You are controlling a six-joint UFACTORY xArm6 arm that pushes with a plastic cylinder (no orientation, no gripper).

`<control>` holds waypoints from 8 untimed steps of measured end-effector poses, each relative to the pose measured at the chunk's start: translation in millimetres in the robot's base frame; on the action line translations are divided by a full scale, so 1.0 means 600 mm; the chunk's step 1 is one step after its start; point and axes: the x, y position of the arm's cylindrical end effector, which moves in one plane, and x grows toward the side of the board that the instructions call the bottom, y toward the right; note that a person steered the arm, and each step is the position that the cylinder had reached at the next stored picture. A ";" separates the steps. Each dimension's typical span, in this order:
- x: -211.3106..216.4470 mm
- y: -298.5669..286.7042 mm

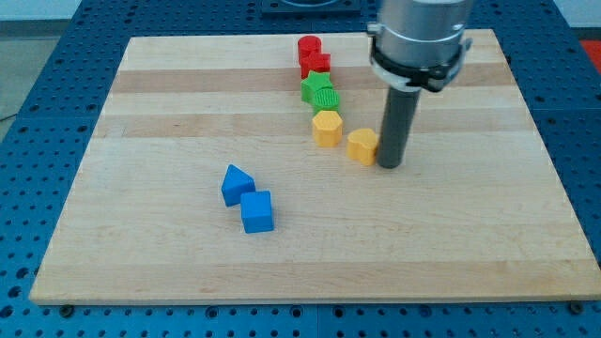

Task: Move your arm to the bottom center

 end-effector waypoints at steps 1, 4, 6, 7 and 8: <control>0.000 -0.036; 0.037 0.020; -0.017 0.017; -0.017 -0.007; -0.017 -0.019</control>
